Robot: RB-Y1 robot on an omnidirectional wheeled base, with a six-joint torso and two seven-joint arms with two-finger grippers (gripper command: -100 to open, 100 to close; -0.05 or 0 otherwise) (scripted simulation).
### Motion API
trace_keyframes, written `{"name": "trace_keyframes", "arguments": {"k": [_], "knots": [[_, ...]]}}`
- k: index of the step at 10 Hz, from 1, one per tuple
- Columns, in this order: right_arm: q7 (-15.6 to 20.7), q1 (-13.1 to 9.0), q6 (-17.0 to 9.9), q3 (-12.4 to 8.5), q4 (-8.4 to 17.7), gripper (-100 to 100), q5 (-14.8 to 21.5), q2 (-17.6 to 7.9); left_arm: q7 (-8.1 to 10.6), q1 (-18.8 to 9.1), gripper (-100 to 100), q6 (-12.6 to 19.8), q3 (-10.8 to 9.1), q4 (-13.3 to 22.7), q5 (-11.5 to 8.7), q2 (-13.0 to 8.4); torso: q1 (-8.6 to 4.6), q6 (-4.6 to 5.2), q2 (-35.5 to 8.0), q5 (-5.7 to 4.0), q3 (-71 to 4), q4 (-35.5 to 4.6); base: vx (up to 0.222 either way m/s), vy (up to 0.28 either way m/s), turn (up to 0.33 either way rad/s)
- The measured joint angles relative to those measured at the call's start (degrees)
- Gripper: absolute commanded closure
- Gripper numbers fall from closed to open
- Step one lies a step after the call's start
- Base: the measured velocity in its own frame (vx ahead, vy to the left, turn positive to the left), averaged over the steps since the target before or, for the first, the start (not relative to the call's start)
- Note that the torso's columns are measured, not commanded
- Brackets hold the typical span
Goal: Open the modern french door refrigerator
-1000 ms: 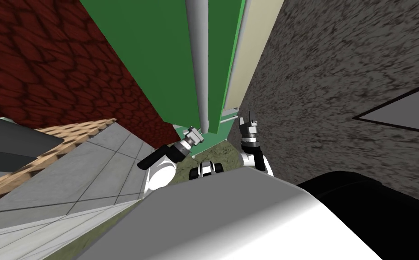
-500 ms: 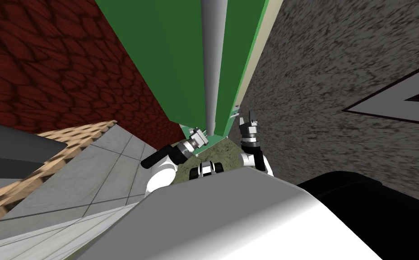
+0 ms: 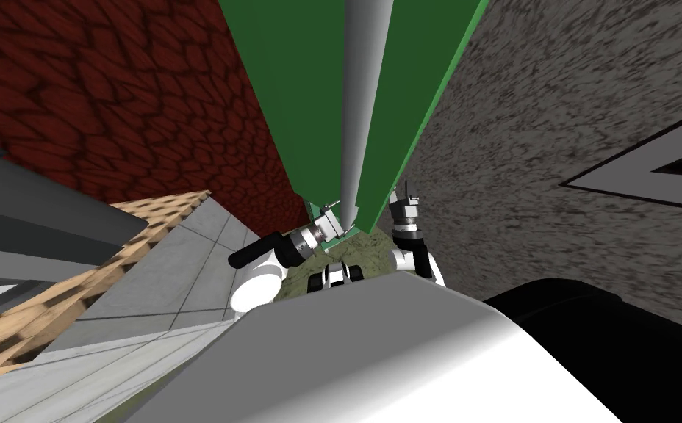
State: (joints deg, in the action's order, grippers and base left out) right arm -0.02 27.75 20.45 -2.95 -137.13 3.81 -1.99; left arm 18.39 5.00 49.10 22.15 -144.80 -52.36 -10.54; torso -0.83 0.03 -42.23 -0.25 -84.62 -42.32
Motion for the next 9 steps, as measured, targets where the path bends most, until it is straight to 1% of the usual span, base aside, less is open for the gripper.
{"name": "trace_keyframes", "arguments": {"k": [1, 2, 4, 5, 6, 7, 8, 9], "knots": [[0.0, -0.01, 0.0, 0.01, 0.0, 0, 0.0, 0.0, 0.79, -0.83, -100, 1.95, -0.94, -0.34, -0.99, -0.09, -0.25, 0.22, 0.19, -0.1, -0.25, -0.04, 0.047, -0.089, 0.118], [0.0, 0.0, 0.0, 0.01, -0.01, 0, 0.0, 0.0, 1.65, -1.44, -100, 3.65, -1.1, -1.28, -1.14, 0.47, -0.01, 0.17, 0.12, -0.03, -0.2, -0.04, 0.038, -0.065, 0.156], [0.0, 0.0, 0.0, 0.01, -0.01, 0, 0.0, 0.0, 3.48, -3.19, -100, 7.58, -2.68, -2.48, -2.95, 0.51, 1.09, 0.02, -0.34, 0.38, -0.12, -0.39, 0.028, -0.061, 0.213], [0.0, 0.0, 0.0, 0.0, 0.0, 0, 0.0, 0.0, 3.84, -3.84, -100, 8.99, -3.21, -2.74, -3.69, 0.6, 1.25, 0.11, -0.4, 0.43, -0.23, -0.48, 0.024, -0.039, 0.203], [0.0, -0.01, 0.0, 0.0, 0.0, 0, 0.0, -0.01, 4.38, -4.64, -100, 10.81, -3.82, -3.17, -4.3, 0.63, 1.23, 0.14, -0.42, 0.45, -0.39, -0.59, 0.02, -0.029, 0.186], [0.0, -0.01, 0.0, 0.0, 0.0, 0, 0.0, -0.01, 5.06, -5.85, -100, 12.85, -4.55, -3.28, -5.05, 0.71, 1.11, 0.17, -0.4, 0.45, -0.6, -0.69, 0.013, -0.016, 0.047], [0.0, -0.01, 0.0, 0.0, 0.0, 0, 0.0, -0.01, 5.25, -5.99, -100, 13.78, -4.85, -3.71, -5.41, 0.67, 0.97, 0.2, -0.44, 0.41, -0.63, -0.67, 0.002, -0.002, 0.011], [0.0, -0.01, 0.0, 0.0, 0.01, 0, 0.0, -0.01, 5.12, -5.86, 0, 14.03, -4.87, -3.67, -5.35, 0.5, 0.86, 0.14, -0.28, 0.31, -0.38, -0.35, 0.0, 0.0, 0.0]]}}
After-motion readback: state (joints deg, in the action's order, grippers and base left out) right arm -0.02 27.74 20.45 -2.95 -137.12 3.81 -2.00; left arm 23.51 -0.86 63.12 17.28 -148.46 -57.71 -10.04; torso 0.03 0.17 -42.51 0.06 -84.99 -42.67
